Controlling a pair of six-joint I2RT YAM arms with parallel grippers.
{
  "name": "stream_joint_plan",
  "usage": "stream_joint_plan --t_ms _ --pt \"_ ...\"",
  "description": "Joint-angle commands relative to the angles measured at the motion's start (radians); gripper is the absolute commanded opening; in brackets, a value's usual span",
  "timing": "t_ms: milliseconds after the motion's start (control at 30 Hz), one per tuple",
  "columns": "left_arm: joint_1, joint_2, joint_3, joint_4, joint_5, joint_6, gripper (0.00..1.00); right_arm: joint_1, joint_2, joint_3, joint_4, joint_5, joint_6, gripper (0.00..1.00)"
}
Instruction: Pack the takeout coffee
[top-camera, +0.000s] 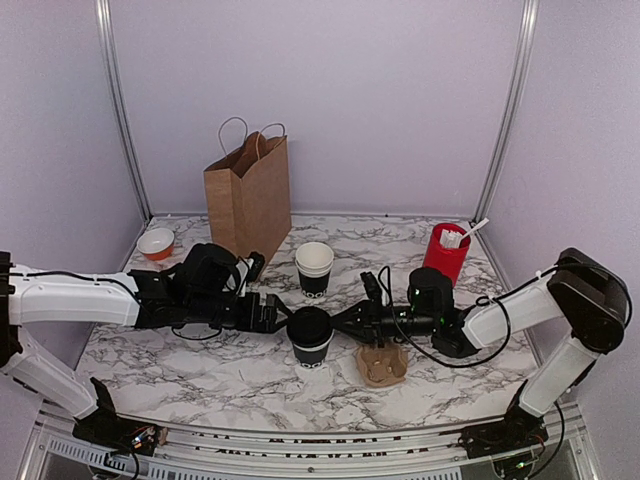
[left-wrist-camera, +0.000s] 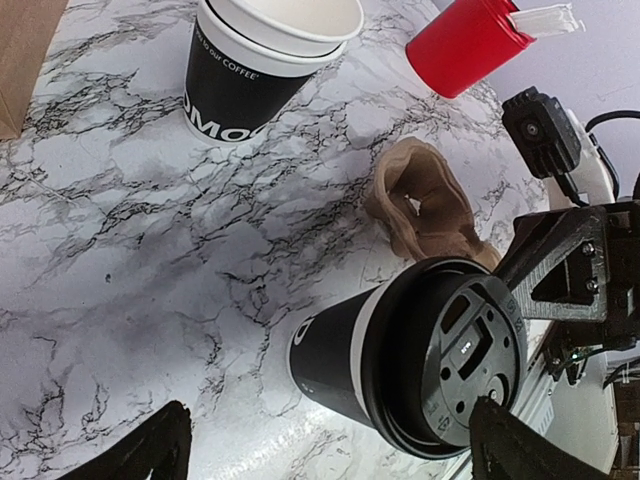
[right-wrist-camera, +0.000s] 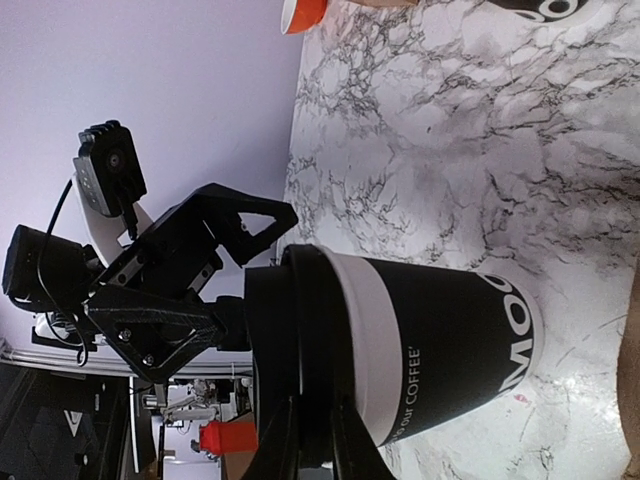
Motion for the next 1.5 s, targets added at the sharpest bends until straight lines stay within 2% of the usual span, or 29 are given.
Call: stream_joint_plan --t_ms 0,267,767,1467 --pt "-0.013 0.025 0.035 -0.033 -0.019 0.019 0.98 -0.006 -0.031 0.043 -0.105 0.026 -0.066 0.13" --pt "-0.026 0.055 0.059 -0.053 -0.04 0.028 0.97 -0.006 -0.056 0.07 -0.196 0.051 -0.114 0.15" --pt "-0.05 0.09 0.099 -0.109 -0.088 0.049 0.97 0.023 -0.109 0.184 -0.534 0.177 -0.286 0.21" --pt "-0.078 0.109 0.107 -0.117 -0.109 0.036 0.97 0.109 -0.12 0.242 -0.756 0.286 -0.421 0.29"
